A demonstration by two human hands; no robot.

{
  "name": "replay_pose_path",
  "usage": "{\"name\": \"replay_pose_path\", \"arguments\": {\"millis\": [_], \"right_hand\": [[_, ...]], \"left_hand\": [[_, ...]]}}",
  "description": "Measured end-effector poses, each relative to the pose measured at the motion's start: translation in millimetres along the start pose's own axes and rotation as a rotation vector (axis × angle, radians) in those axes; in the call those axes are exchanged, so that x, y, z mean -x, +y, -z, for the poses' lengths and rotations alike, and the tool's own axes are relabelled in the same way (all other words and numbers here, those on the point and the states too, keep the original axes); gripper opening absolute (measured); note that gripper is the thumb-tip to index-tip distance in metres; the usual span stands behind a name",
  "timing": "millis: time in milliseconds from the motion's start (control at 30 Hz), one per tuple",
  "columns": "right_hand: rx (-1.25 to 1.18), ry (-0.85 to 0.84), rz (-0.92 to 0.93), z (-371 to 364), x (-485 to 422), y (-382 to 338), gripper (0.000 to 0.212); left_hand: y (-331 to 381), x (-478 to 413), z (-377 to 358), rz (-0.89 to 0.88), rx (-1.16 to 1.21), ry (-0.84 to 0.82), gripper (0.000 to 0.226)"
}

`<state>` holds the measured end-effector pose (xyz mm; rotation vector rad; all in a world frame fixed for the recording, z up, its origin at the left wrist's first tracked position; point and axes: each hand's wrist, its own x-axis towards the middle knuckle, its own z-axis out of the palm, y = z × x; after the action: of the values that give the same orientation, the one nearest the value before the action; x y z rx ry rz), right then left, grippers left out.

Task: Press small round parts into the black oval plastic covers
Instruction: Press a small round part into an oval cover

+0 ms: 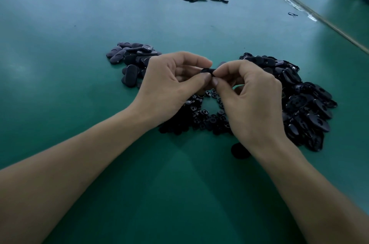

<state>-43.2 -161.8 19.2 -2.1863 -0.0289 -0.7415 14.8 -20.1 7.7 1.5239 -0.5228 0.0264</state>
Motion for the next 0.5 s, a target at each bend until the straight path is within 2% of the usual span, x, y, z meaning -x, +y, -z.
{"name": "replay_pose_path", "arguments": {"millis": [100,267,500], "right_hand": [[0.003,0.006,-0.011,0.1,-0.7,-2.0,0.017],[-0.178,0.003,-0.12,3.3,-4.2,2.0,0.017],[-0.362,-0.006,-0.183,7.2,-8.8,2.1,0.018]], "left_hand": [[-0.6,-0.3,0.3,0.007,0.013,0.001,0.023],[-1.6,0.0,0.9,0.02,0.064,0.017,0.02],[-3.1,-1.8,1.8,0.028,0.104,0.064,0.017]]}}
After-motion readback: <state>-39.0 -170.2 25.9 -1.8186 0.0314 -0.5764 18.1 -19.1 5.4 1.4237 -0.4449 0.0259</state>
